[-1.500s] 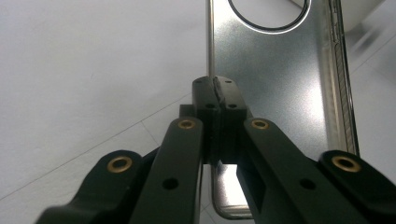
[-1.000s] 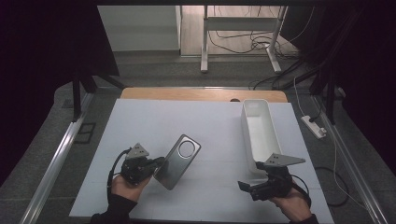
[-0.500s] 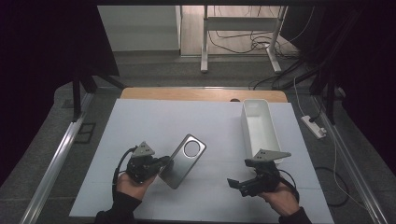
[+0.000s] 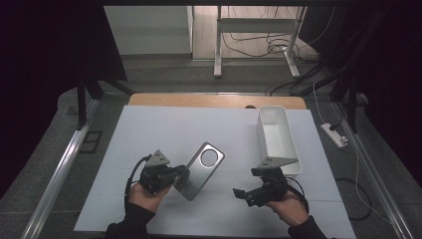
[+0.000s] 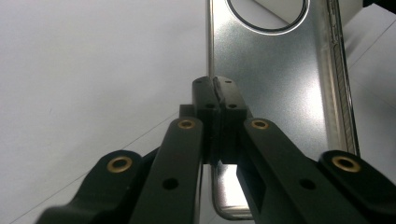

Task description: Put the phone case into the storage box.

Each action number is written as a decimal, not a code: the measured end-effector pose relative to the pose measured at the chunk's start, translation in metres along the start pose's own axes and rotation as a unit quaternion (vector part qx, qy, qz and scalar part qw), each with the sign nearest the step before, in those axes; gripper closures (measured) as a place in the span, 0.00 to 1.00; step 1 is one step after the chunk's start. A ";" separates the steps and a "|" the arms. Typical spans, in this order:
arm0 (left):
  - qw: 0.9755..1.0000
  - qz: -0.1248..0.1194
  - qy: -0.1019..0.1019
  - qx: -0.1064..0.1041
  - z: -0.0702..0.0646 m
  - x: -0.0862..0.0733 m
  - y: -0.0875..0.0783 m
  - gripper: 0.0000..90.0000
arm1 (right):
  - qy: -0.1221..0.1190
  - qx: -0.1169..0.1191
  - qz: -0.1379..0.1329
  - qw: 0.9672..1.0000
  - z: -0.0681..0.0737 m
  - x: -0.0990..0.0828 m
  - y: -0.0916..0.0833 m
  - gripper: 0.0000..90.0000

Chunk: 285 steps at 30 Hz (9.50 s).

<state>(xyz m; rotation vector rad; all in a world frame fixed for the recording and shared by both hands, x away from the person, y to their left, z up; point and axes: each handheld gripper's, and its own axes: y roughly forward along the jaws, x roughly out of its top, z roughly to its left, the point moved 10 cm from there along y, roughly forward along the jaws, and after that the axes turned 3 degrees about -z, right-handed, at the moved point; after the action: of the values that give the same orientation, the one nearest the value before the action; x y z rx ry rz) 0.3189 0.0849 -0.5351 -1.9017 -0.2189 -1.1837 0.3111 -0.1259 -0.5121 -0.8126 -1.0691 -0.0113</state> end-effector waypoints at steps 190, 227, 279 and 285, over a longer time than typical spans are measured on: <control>0.960 0.062 0.062 -0.265 -0.067 -0.029 0.008 0.94 | -0.036 0.146 -0.019 0.988 0.053 0.038 0.039 0.35; 0.985 0.065 0.042 -0.155 -0.048 -0.027 0.013 0.94 | -0.047 -0.012 -0.025 0.999 0.015 0.048 0.029 0.00; 0.973 0.061 0.051 -0.215 -0.069 -0.028 0.013 0.94 | -0.050 0.041 -0.082 0.995 0.030 0.068 0.005 0.87; 0.972 0.063 0.054 -0.221 -0.071 -0.028 0.013 0.93 | -0.051 0.042 -0.084 0.994 0.031 0.068 0.004 0.88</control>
<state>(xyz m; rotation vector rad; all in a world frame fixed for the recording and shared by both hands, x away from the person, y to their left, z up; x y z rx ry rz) 0.2651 0.0322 -0.5529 -2.1831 0.2422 -1.3234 0.3230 -0.0793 -0.4543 -0.6525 -1.2249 -0.0669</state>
